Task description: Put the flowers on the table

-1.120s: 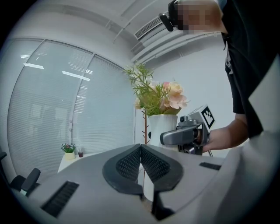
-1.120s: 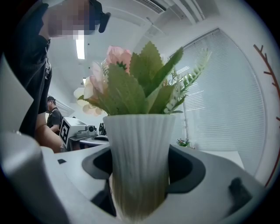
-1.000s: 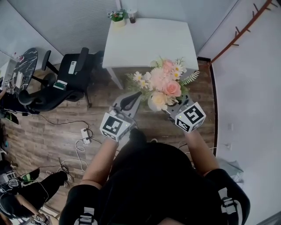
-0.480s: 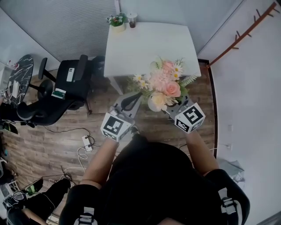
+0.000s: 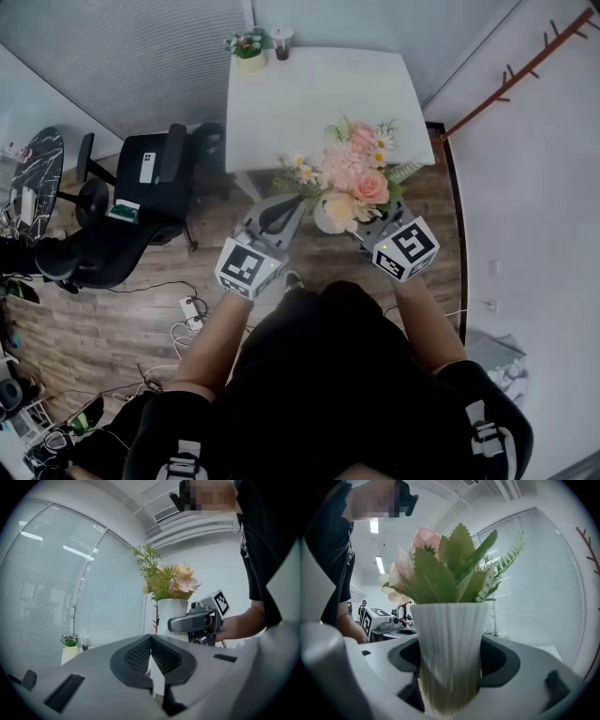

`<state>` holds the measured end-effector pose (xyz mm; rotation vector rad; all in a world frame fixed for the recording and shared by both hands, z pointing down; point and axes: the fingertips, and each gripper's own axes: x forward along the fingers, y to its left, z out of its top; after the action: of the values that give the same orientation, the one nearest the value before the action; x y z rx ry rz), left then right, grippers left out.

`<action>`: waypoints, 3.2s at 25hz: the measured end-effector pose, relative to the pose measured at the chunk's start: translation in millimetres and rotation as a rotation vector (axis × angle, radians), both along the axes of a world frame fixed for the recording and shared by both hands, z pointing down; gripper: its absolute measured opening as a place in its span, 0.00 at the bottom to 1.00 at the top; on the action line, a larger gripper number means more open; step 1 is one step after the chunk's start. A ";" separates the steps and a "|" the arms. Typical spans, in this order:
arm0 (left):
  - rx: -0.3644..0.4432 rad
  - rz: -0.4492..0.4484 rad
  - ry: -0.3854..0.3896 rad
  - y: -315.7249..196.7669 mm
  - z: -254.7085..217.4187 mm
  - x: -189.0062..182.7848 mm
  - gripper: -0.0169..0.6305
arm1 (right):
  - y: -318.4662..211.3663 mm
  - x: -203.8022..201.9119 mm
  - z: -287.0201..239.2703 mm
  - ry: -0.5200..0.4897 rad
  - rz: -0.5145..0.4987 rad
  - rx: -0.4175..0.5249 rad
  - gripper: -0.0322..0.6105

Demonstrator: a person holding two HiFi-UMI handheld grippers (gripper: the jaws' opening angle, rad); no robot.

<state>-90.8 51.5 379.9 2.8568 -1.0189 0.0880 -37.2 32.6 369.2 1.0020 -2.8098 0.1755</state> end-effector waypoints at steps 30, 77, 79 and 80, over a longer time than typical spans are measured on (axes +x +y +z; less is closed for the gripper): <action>0.007 -0.107 -0.043 -156.6 -8.1 36.5 0.05 | -163.8 47.0 -0.4 -0.008 -0.081 0.010 0.59; -0.025 -0.112 -0.057 -390.2 78.7 86.2 0.05 | -405.2 97.2 86.1 0.007 -0.015 0.012 0.59; -0.037 -0.112 -0.061 -401.9 93.6 81.9 0.05 | -415.9 92.1 99.6 0.011 -0.007 -0.005 0.60; -0.042 -0.112 -0.062 -407.7 101.1 79.7 0.05 | -421.6 89.9 107.0 0.011 -0.004 -0.013 0.59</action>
<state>-11.2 -356.2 481.0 2.7694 -1.1718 0.1867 52.7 -389.0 476.1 0.9916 -2.7967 0.1862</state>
